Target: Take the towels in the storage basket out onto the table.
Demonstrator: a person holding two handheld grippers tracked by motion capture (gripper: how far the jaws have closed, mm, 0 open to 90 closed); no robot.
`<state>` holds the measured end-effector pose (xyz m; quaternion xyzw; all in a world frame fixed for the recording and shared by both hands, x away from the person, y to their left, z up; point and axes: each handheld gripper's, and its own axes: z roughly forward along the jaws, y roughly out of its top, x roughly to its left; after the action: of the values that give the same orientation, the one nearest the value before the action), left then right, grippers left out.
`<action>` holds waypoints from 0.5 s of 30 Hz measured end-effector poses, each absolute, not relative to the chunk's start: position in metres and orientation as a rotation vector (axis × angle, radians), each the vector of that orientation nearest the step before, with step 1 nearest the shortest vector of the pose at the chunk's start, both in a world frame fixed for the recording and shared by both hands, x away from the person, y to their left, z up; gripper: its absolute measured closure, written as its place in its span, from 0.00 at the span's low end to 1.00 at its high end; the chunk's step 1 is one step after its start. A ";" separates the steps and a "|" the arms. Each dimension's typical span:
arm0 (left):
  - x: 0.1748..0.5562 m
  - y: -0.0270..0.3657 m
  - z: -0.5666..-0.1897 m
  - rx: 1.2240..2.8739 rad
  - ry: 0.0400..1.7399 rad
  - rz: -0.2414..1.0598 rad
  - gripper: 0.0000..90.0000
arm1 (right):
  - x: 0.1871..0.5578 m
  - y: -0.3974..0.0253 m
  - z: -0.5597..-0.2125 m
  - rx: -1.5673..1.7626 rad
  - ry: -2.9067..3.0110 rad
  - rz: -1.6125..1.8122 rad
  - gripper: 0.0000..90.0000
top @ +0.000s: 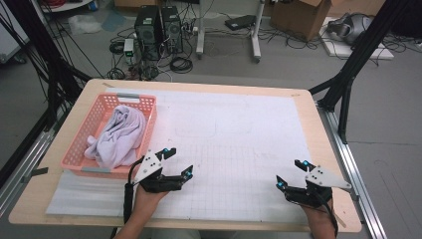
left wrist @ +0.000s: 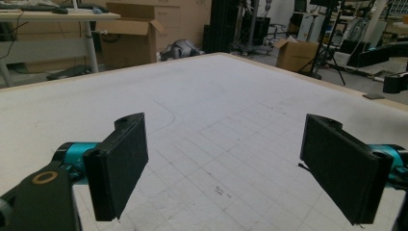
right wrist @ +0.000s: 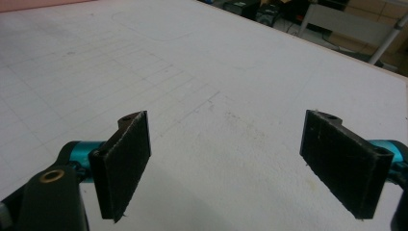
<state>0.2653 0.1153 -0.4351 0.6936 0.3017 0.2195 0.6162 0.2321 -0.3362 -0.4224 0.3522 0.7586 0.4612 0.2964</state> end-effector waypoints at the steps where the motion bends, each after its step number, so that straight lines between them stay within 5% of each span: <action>1: 0.265 0.115 -0.435 1.596 0.694 0.505 0.19 | 0.233 -0.336 -0.422 0.929 2.017 1.231 0.19; 15: 0.266 0.116 -0.436 1.610 0.704 0.442 0.19 | 0.238 -0.339 -0.423 1.031 2.011 1.323 0.19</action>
<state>0.2656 0.1155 -0.4358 0.6992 0.3056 0.1922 0.6170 0.2381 -0.3393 -0.4235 0.3804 0.7418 0.4879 0.2586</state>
